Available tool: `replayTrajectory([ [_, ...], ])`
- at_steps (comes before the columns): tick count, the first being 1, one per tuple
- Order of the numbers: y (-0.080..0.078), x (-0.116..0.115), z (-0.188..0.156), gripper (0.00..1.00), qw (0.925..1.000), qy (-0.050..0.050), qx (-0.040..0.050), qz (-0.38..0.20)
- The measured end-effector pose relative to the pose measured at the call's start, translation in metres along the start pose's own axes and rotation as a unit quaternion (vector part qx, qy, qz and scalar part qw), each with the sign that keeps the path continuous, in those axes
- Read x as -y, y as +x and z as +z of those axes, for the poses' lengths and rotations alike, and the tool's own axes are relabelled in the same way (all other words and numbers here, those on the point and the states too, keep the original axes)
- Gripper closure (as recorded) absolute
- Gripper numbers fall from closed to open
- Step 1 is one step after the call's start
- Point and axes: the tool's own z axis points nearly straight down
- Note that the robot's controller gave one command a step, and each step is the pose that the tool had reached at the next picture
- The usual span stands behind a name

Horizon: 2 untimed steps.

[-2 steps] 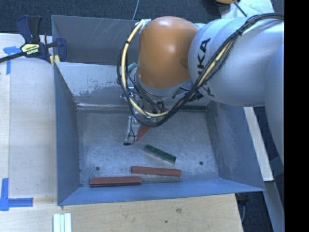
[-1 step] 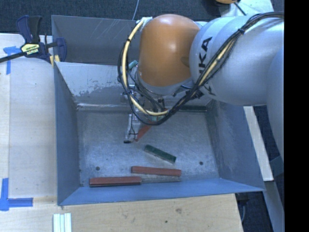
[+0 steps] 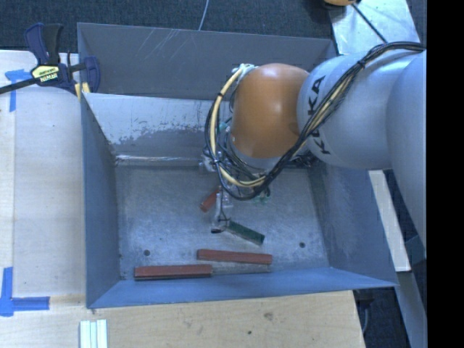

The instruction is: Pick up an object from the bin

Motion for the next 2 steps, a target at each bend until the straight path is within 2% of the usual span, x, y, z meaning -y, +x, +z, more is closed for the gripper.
replayTrajectory([
  [1, 0.004, 0.031, 0.0, 0.0, 0.9985, 0.0, -0.0042, -0.055],
  [2, 0.043, 0.053, 0.021, 0.0, 1.0, 0.0, -0.0027, 0.001],
])
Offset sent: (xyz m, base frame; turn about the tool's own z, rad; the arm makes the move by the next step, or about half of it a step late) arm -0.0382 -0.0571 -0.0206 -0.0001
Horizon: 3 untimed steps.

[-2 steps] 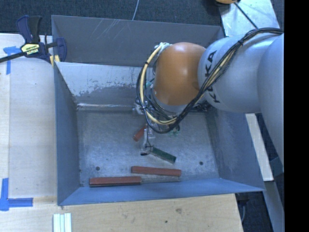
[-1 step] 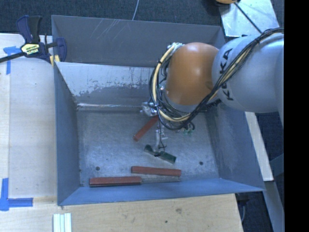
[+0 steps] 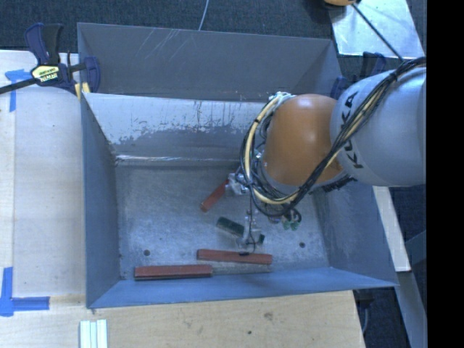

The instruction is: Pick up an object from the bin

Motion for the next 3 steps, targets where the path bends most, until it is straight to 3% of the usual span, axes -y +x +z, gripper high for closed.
replayTrajectory([
  [1, -0.003, -0.006, 0.036, 0.0, 1.0, 0.0, 0.0015, -0.009],
  [2, 0.025, -0.014, 0.036, 1.0, 0.9999, 0.0, 0.0019, 0.013],
  [3, 0.025, -0.014, 0.036, 1.0, 0.9999, 0.0, 0.002, 0.014],
])
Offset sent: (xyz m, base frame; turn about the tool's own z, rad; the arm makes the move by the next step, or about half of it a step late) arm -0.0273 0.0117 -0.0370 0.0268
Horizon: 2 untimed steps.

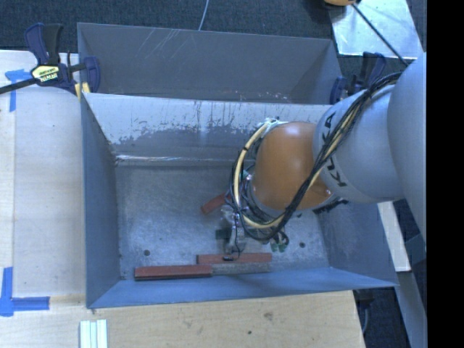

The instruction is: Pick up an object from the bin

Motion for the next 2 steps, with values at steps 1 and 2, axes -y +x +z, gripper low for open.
replayTrajectory([
  [1, 0.002, 0.0, -0.007, 1.0, 1.0, 0.0, -0.004, 0.0],
  [2, 0.002, 0.0, -0.028, 1.0, 1.0, 0.001, -0.0052, 0.0],
])
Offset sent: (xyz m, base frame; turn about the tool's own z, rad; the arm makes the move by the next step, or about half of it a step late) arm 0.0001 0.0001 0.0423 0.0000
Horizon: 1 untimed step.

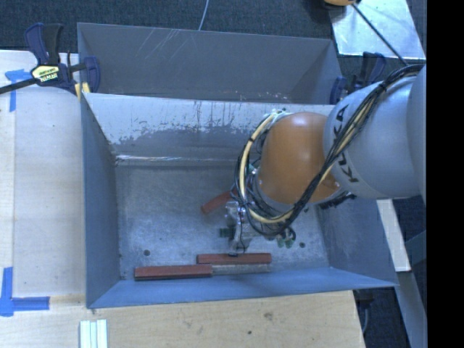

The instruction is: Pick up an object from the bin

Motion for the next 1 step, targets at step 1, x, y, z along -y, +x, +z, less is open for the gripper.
replayTrajectory([
  [1, -0.0033, 0.0, -0.0118, 1.0, 1.0, 0.0, 0.0061, 0.0],
])
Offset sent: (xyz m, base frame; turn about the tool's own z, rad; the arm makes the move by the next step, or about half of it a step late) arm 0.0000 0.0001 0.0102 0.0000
